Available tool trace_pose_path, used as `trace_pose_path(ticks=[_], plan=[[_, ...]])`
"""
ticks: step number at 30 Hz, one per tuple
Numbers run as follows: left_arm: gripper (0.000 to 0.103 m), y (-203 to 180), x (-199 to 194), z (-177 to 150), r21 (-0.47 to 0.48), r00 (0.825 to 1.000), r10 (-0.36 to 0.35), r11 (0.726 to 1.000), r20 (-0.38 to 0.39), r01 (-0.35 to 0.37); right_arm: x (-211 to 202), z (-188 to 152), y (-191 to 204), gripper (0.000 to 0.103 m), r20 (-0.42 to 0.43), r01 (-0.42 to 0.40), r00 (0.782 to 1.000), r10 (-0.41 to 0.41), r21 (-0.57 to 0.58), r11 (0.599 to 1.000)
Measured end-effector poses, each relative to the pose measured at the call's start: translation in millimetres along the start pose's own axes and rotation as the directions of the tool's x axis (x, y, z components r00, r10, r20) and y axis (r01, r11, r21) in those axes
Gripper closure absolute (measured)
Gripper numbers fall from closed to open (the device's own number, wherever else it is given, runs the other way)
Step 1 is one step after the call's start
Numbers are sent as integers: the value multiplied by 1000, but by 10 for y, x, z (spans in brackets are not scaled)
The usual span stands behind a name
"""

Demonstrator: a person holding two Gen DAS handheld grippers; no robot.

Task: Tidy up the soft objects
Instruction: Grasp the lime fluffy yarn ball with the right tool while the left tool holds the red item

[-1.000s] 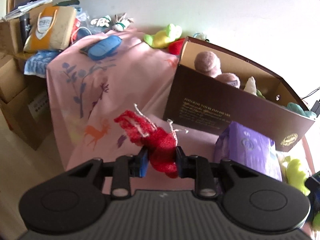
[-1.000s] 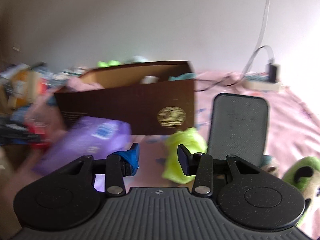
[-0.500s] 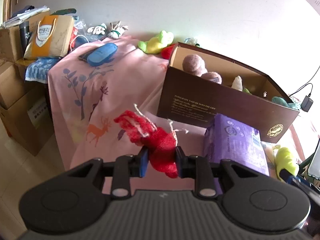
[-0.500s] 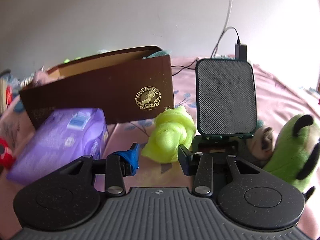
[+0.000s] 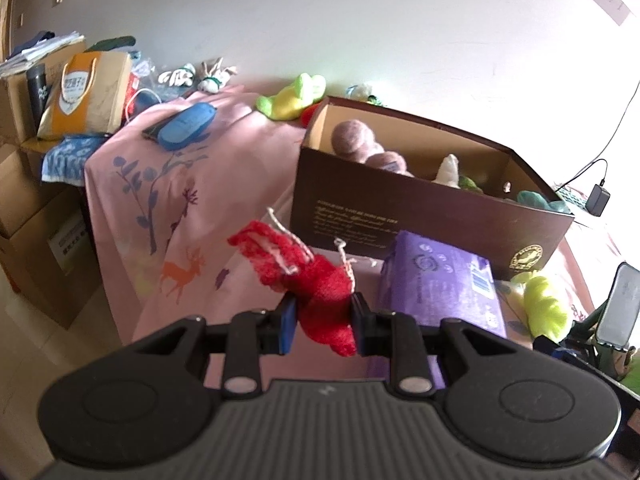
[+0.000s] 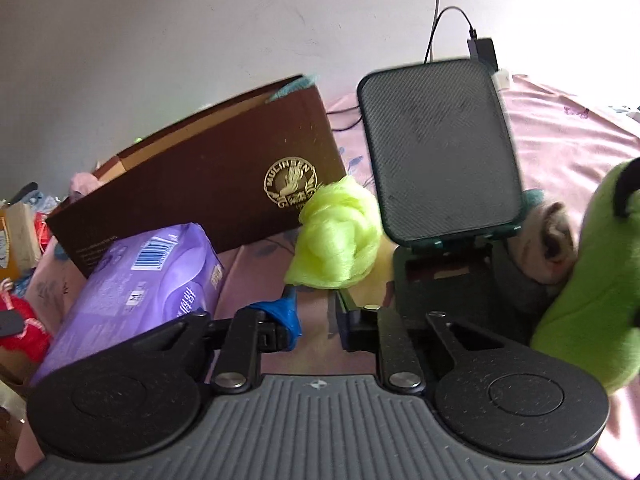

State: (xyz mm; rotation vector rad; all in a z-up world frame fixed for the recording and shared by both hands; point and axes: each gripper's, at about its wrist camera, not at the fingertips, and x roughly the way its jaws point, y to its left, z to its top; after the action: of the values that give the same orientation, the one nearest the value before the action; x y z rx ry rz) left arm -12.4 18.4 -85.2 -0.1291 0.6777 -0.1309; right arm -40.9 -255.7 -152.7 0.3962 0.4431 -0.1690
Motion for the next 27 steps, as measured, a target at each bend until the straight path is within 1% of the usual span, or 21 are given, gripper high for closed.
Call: trace_pose_path(ticks=[2,3,4,6,7,9,12,13,15,16,17,19,21,24,25,27], plan=[[78,-43,-14,2,11,1000,-4,1000,5,4,-57,13,-22,101,-7,-24,1000,24,-10,1000],[78,-64,-26,0,20,1000,-7,1000,10,6,-100,19,-58,96,-6,-43,999,44,19,999],[78,-82,-37,-1,28,1000,-8,1000,14,8,-147,31,-119,93,4,-71,997,71,77,995],[78,-113,-49,-4,37,1000,-14,999,19,13,-182,54,-200,92,24,-101,995,98,173,980],[77,-129,-47,-5,39,1000,-18,999,18,17,-202,62,-206,92,34,-98,995,94,201,975],[77,-157,-39,-5,44,1000,-21,999,14,20,-162,64,-211,89,34,-72,997,65,262,962],[77,-185,-56,-20,52,1000,-24,998,16,23,-48,45,-208,88,29,-48,999,40,367,929],[77,-186,-55,-19,53,1000,-22,998,18,21,-19,32,-192,88,34,-40,999,29,382,923],[77,-173,-56,-11,51,1000,-21,999,20,20,19,17,-149,88,67,-45,998,20,400,915],[77,-164,-56,-8,50,1000,-21,999,21,20,36,18,-110,88,93,-39,996,3,396,918],[77,-158,-55,-8,49,1000,-19,999,21,18,39,29,-74,88,106,-16,994,-27,383,924],[77,-137,-50,-7,48,1000,-16,999,21,15,80,53,-32,87,98,34,992,-76,377,926],[77,-118,-41,-8,44,1000,-17,999,17,16,136,64,-30,86,85,54,992,-95,397,916],[77,-108,-21,-6,43,1000,-17,999,12,16,179,73,19,86,92,65,990,-109,387,920],[77,-109,-17,-6,44,1000,-17,999,11,17,198,70,35,87,91,59,991,-100,377,925],[77,-111,-16,-8,47,1000,-19,999,11,18,221,60,33,94,75,22,996,-53,361,932]])
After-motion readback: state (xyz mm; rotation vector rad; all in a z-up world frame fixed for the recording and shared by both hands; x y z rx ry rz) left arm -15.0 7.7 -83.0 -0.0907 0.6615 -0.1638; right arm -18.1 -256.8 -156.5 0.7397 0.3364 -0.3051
